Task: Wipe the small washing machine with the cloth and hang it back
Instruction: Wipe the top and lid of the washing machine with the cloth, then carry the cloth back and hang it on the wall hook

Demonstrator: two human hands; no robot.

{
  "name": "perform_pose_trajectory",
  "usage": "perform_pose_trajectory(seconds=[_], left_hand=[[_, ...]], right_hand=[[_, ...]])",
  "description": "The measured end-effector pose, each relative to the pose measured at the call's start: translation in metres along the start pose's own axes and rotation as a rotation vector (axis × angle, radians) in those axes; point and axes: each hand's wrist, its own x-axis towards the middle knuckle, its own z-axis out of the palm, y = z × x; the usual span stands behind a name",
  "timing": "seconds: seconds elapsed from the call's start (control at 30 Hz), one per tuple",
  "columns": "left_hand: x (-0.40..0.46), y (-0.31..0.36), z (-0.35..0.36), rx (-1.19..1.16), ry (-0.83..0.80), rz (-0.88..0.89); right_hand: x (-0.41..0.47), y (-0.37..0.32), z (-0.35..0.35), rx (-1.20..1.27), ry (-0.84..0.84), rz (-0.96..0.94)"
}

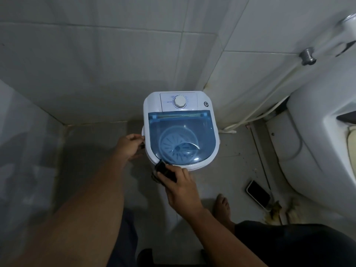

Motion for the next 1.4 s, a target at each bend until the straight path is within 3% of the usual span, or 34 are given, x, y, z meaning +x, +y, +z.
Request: perform_pose_trajectory(seconds=[0.07,0.17,0.23,0.3,0.43,0.53,0.6,0.7,0.8,1.03,1.1,1.2,1.3,1.4], left_hand=[[-0.001,0.001,0.000,0.003,-0.011,-0.006],[-0.001,0.001,0.000,-0.003,-0.021,-0.017],[-0.002,0.001,0.000,-0.007,-0.026,-0.019],[-0.001,0.000,0.000,-0.024,-0.030,-0.013],[-0.001,-0.001,-0.004,-0.051,-0.058,-0.023],[0.000,-0.002,-0.008,-0.065,-0.075,-0.053],[0.000,0.000,-0.008,-0.094,-0.076,-0.072],[-0.001,0.003,-0.010,-0.119,-0.106,-0.130],[0.000,0.005,-0.015,-0.141,-0.140,-0.158],[-0.007,0.011,-0.017,-0.240,-0.152,-0.200],[-0.013,0.012,-0.013,-0.191,-0.056,-0.166],[-0.026,0.012,-0.015,-0.106,0.147,-0.076],[-0.056,0.015,-0.014,0.078,0.160,0.016],[-0.113,0.024,-0.001,0.157,-0.006,0.047]], right_hand=[[-0.005,0.007,-0.005,0.032,0.058,0.081],[-0.018,0.037,-0.022,0.110,0.279,0.341],[-0.012,0.052,-0.030,0.036,0.297,0.387],[0.007,0.052,-0.033,-0.066,0.189,0.266],[0.046,0.034,-0.024,-0.251,-0.162,-0.245],[0.093,0.038,-0.025,-0.323,-0.269,-0.403],[0.137,0.043,-0.028,-0.382,-0.266,-0.334],[0.203,0.039,-0.031,-0.385,-0.189,-0.074],[0.226,0.029,-0.016,-0.339,-0.140,0.008],[0.140,0.001,0.014,-0.267,-0.198,-0.280],[0.103,0.000,0.012,-0.283,-0.232,-0.367],[0.048,0.005,0.003,-0.371,-0.428,-0.417],[0.014,0.011,-0.026,-0.298,-0.522,-0.219],[0.018,0.002,-0.085,0.087,-0.315,0.100]])
